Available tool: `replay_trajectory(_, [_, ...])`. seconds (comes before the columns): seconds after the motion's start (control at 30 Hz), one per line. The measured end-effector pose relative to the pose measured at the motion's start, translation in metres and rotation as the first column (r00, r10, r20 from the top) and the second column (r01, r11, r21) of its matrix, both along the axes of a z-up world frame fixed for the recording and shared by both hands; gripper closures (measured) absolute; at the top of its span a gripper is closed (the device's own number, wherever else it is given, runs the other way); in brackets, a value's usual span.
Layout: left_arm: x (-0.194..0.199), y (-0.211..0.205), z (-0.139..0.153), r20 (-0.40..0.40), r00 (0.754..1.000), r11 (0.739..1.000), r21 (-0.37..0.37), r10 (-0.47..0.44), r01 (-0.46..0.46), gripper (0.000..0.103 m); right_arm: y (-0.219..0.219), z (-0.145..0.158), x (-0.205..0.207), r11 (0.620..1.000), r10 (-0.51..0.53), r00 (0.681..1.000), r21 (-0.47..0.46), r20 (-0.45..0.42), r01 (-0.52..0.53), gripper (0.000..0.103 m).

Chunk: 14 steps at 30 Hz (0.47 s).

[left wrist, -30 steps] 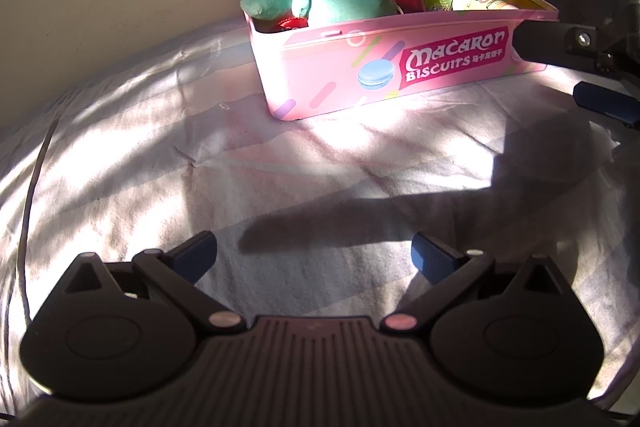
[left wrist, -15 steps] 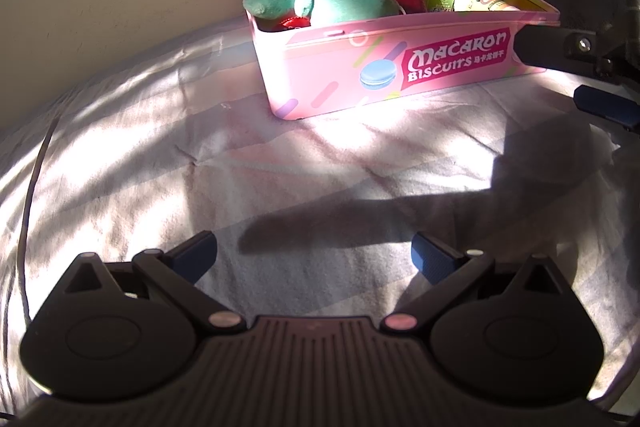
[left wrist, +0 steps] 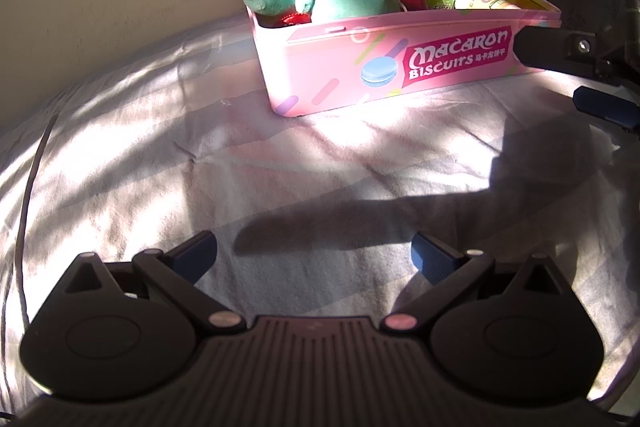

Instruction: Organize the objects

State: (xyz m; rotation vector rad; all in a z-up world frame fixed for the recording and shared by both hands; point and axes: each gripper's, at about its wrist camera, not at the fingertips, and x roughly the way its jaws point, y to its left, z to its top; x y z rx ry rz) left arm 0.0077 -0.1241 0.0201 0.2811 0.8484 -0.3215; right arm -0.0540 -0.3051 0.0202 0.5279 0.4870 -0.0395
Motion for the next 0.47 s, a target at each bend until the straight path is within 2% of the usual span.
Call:
replay_trajectory(0.33, [0.000, 0.004, 0.002, 0.010, 1.000, 1.000, -0.022, -0.010, 0.010, 0.000, 0.002, -0.001, 0.000, 1.000, 0.002, 1.000, -0.005, 0.001, -0.002, 0.000])
replay_trajectory(0.47, [-0.003, 0.007, 0.011, 0.073, 0.997, 0.999, -0.046, -0.015, 0.019, 0.000, 0.007, 0.001, -0.001, 0.999, -0.002, 1.000, -0.040, 0.008, 0.002, 0.000])
